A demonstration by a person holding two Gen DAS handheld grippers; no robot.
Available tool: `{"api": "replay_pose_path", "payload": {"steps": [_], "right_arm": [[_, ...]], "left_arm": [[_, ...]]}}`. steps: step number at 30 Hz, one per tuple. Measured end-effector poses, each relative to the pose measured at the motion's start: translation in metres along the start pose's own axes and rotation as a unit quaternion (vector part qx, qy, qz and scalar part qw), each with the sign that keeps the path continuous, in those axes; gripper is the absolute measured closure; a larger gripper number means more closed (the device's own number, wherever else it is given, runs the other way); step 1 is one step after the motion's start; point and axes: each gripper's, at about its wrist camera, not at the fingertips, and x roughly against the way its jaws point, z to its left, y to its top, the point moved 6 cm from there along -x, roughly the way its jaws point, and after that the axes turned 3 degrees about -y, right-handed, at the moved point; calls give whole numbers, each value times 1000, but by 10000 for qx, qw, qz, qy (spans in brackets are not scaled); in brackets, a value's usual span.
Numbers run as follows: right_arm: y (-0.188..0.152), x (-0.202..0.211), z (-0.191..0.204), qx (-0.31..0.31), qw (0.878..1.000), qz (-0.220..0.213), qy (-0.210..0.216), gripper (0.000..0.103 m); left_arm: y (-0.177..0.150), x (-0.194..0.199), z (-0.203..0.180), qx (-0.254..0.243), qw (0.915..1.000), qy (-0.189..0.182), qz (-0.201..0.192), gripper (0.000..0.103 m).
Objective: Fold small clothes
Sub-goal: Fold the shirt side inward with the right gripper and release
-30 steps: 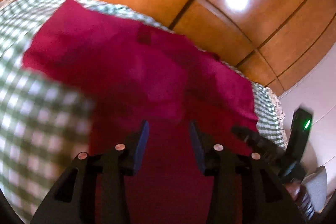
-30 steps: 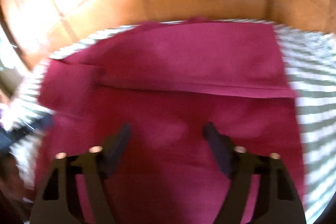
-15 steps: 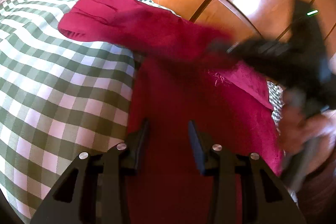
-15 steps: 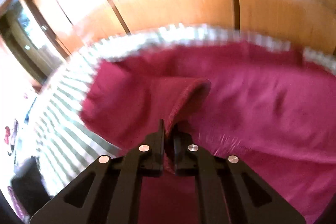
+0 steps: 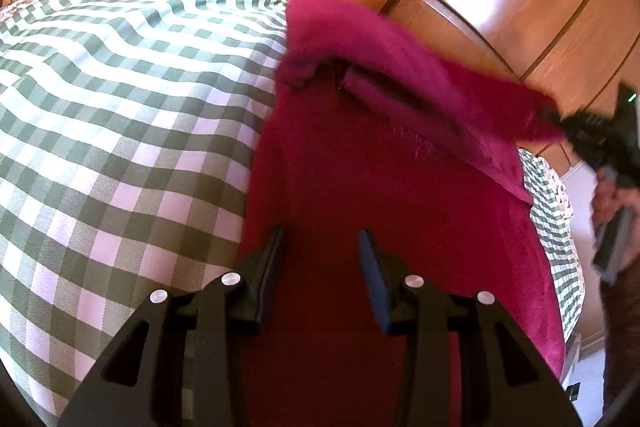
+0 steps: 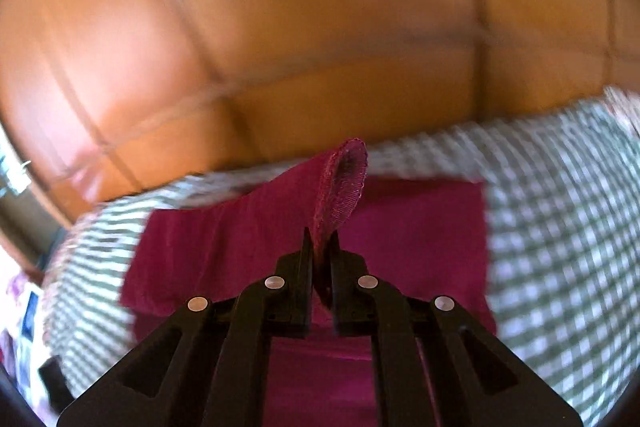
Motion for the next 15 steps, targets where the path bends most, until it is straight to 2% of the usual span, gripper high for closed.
{"api": "replay_pose_path", "payload": {"steps": [3, 6, 9, 11, 12, 13, 15], "right_arm": [[-21, -32, -35, -292, 9983, 379, -324, 98], [-43, -53, -52, -435, 9958, 628, -500, 98], [-53, -56, -57, -467, 9961, 596, -458, 97], [-50, -52, -58, -494, 9963, 562, -432, 87], [-48, -46, -59, -478, 9966, 486, -471, 78], [-45, -40, -59, -436, 9969, 388, -524, 65], [-39, -24, -50, -241, 9977, 108, -622, 47]], "left_arm": [[1, -2, -5, -38, 9999, 106, 83, 65], [11, 3, -10, 96, 9997, 137, 179, 65], [39, 17, -19, 34, 9998, 132, -113, 61], [57, 20, -21, 51, 9996, 87, -268, 56], [70, 19, -20, 120, 9993, 72, -347, 49], [80, 16, -17, 198, 9989, 111, -412, 46], [103, 7, -10, 386, 9979, 114, -500, 41]]}}
